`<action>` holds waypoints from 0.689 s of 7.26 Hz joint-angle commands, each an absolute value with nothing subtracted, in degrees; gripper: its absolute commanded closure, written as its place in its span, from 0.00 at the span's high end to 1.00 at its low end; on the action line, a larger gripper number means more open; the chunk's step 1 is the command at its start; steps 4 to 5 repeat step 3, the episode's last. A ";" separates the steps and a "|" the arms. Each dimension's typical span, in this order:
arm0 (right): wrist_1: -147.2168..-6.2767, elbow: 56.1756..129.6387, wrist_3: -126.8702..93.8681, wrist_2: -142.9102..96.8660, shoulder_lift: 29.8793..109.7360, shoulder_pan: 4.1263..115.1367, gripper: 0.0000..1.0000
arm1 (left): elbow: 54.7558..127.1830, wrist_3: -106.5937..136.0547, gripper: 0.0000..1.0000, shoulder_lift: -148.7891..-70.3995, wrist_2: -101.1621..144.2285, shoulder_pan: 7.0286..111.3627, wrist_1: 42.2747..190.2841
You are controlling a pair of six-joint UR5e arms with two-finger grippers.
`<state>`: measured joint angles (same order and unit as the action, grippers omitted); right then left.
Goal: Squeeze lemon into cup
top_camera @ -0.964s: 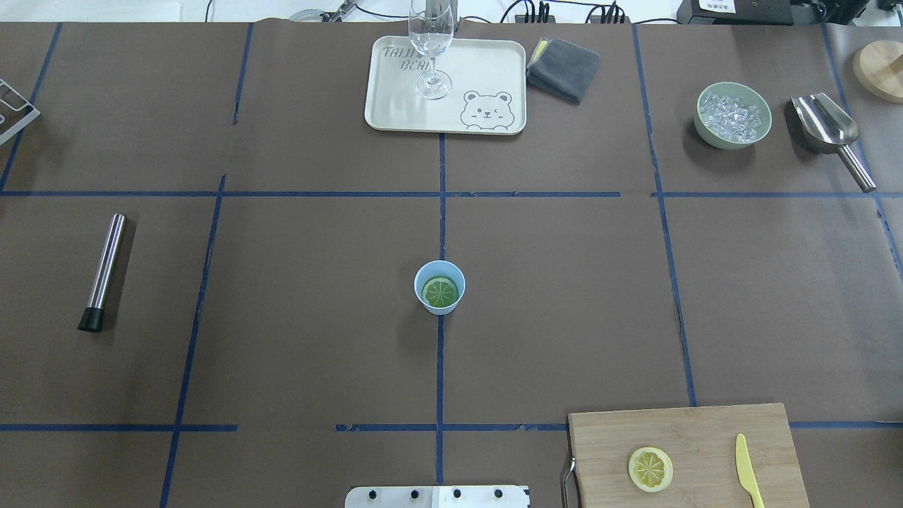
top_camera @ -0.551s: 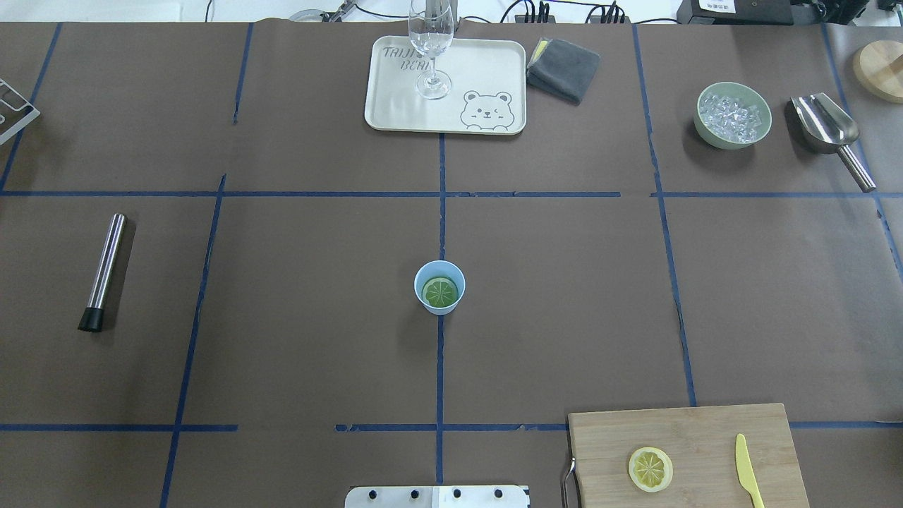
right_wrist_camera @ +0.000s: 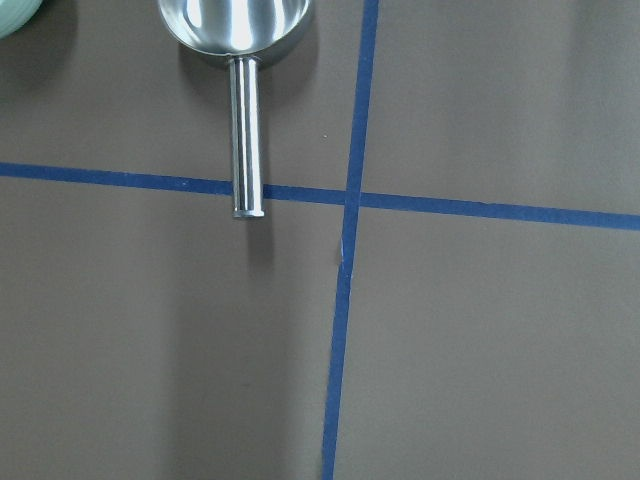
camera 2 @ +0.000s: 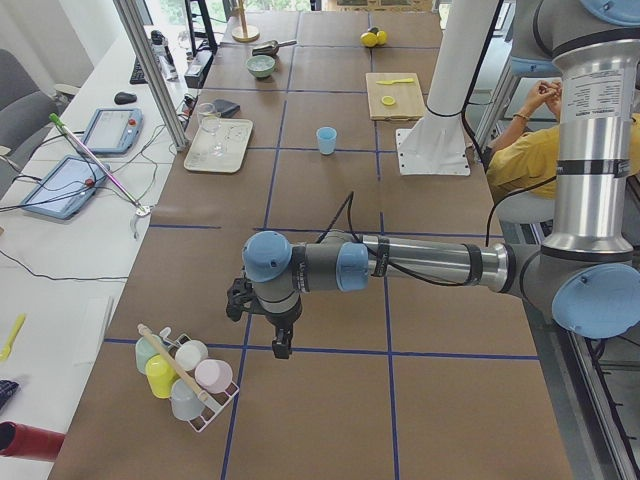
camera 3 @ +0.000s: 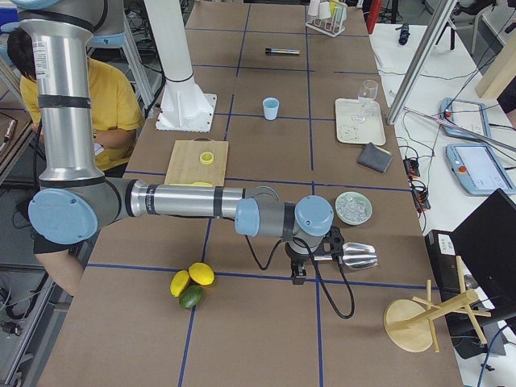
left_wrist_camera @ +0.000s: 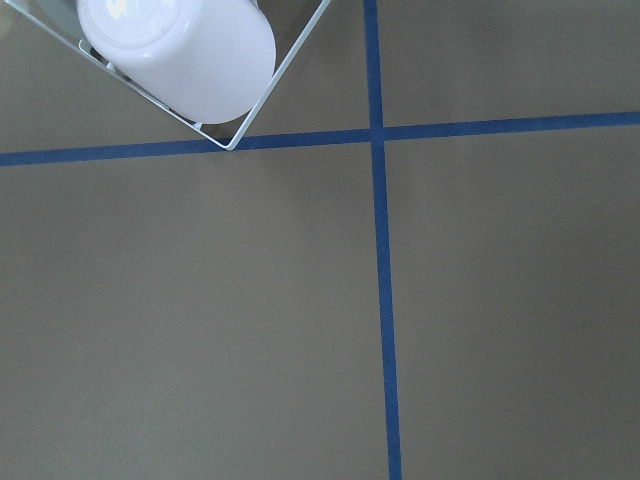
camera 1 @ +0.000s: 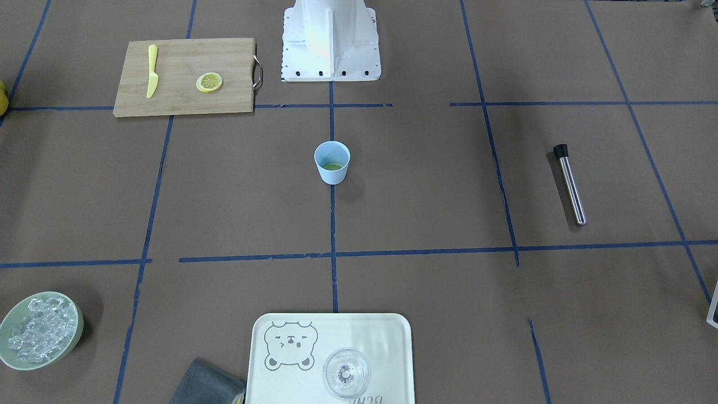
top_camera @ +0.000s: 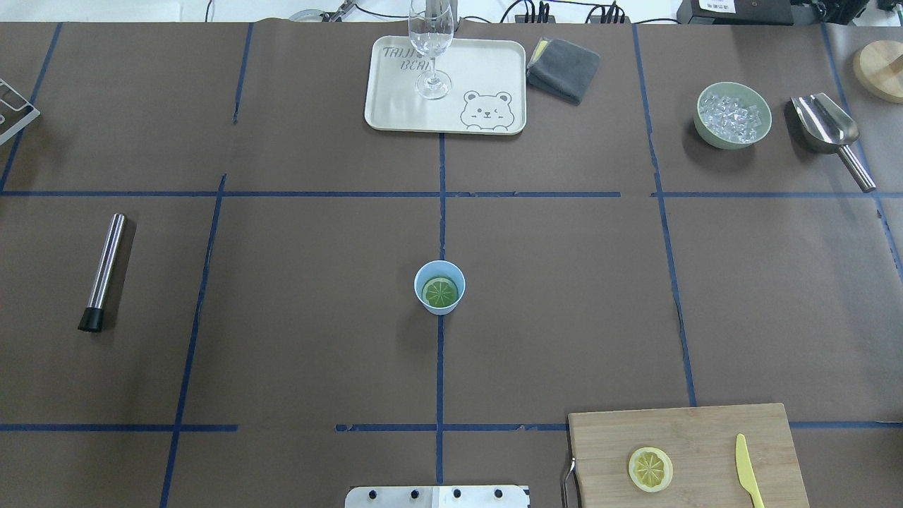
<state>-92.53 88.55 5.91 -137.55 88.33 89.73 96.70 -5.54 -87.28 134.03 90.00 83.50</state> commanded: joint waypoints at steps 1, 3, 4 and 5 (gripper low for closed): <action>-92.46 88.42 5.89 -137.55 88.33 89.65 1.00 | 96.68 -5.54 1.00 -87.36 134.03 90.00 83.58; -92.46 88.24 5.89 -137.55 88.33 89.74 1.00 | 96.77 -5.62 1.00 -87.71 134.12 90.00 83.50; -92.46 88.24 5.89 -137.55 88.33 89.74 1.00 | 96.77 -5.62 1.00 -87.71 134.12 90.00 83.50; -92.46 88.24 5.89 -137.55 88.33 89.74 1.00 | 96.77 -5.62 1.00 -87.71 134.12 90.00 83.50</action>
